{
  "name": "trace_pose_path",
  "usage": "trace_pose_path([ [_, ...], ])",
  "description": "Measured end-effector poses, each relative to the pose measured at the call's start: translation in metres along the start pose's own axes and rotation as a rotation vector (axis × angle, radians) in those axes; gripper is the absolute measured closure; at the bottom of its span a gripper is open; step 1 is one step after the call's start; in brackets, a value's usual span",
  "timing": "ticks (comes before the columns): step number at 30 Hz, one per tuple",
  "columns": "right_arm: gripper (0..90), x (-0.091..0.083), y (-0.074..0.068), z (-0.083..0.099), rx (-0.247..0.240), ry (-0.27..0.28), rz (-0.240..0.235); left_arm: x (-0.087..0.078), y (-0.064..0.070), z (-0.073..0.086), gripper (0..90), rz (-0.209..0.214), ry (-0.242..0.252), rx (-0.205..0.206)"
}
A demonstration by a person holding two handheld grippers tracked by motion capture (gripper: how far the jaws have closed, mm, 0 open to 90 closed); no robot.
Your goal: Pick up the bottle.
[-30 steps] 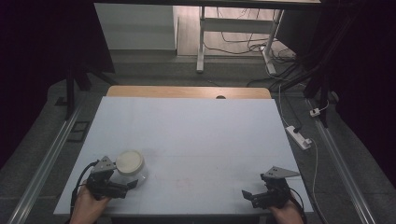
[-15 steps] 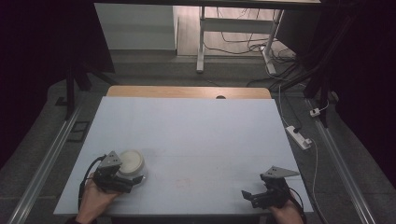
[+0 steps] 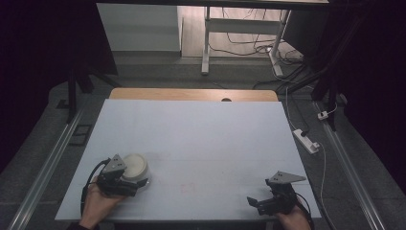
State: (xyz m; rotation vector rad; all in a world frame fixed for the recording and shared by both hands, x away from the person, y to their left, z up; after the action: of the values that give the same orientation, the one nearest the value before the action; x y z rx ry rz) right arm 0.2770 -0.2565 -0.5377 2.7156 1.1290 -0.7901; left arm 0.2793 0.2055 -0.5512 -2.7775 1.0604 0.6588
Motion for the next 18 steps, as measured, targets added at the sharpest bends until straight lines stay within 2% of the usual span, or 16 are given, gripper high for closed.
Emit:
trace_pose_path([
  [14, 0.0, -0.0004, 0.0006, 0.0, 0.0, 0.001, 0.004, -0.0007, 0.0013, -0.0031, 7.0, -0.021, -0.034, 0.0],
  [18, 0.0, -0.0003, 0.0007, -0.0001, 0.001, 0.002, 0.003, -0.0029, 0.0006, -0.0057, 7.1, -0.042, -0.035, 0.013],
])
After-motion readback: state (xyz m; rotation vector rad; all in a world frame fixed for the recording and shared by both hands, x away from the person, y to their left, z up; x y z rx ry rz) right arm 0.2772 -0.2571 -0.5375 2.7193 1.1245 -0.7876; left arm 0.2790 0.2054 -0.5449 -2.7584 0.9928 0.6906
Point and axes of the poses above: each handheld gripper's, and its own axes: x roughly forward along the jaws, z roughly out of its underside, y roughly to its right, the point moved 5 cm from there along x, roughly forward along the jaws, and after that the axes turned 15 degrees about y, right-handed, at the moved point
